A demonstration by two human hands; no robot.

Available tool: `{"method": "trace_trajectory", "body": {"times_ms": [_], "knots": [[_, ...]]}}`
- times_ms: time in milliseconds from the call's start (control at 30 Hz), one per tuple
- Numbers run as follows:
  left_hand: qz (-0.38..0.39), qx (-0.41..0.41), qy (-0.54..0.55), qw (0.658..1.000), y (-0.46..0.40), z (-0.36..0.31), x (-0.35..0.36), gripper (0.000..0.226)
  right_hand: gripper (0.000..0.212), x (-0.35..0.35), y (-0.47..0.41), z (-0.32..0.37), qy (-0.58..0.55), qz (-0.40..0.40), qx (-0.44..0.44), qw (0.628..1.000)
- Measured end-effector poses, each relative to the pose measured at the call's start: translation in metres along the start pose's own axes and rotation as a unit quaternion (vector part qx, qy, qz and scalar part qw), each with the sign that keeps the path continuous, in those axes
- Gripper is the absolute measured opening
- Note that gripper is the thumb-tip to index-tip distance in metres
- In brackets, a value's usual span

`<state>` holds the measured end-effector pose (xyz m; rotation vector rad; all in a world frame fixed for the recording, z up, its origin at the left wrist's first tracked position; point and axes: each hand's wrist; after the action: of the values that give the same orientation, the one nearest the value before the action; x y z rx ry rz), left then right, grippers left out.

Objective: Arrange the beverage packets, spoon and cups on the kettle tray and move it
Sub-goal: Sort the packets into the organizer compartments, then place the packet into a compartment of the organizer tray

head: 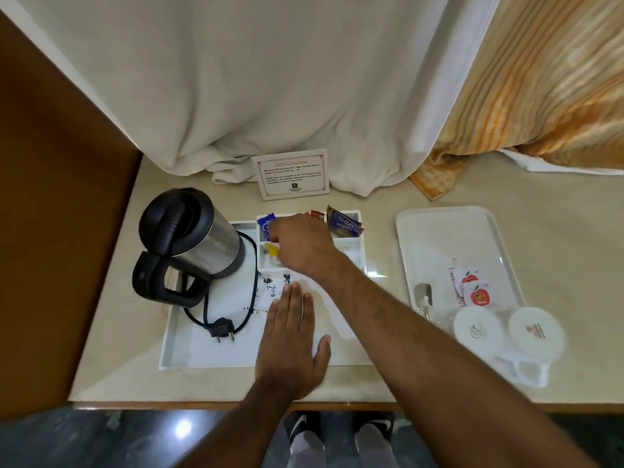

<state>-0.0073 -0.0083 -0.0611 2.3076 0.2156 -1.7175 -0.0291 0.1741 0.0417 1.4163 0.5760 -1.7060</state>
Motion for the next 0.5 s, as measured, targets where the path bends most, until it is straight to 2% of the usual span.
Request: {"method": "trace_trajectory", "body": {"times_ms": [200,300,367,400,433,500], "knots": [[-0.003,0.009,-0.008,1.000,0.000,-0.003,-0.002,0.080,0.027,-0.006,0.017,-0.024,-0.086,-0.040,-0.005,0.996],[-0.014,0.000,-0.008,1.000,0.003,0.006,-0.001,0.080,0.025,-0.034,0.030,-0.042,-0.179,-0.127,0.025,0.975],[-0.015,0.000,-0.008,1.000,0.004,0.009,0.000,0.080,0.028,-0.055,0.049,-0.082,-0.174,-0.167,0.073,0.968],[-0.012,0.004,-0.007,1.000,0.003,0.006,0.003,0.080,0.032,-0.065,0.063,-0.112,-0.134,-0.147,0.108,0.974],[-0.008,0.003,-0.008,1.000,0.002,0.005,0.004,0.080,0.038,-0.072,0.076,-0.141,-0.062,-0.091,0.146,0.983],[-0.003,0.000,-0.007,1.000,0.000,0.004,0.005,0.080,0.050,-0.079,0.103,-0.189,0.086,0.086,0.210,0.970]]}}
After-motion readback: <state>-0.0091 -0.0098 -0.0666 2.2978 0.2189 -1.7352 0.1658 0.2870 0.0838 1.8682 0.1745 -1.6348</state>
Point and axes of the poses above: each hand's wrist, its own y-axis away from the middle knuckle, its own x-axis out of the palm, z = x × y, and after that the axes turned 3 degrees about y, right-handed
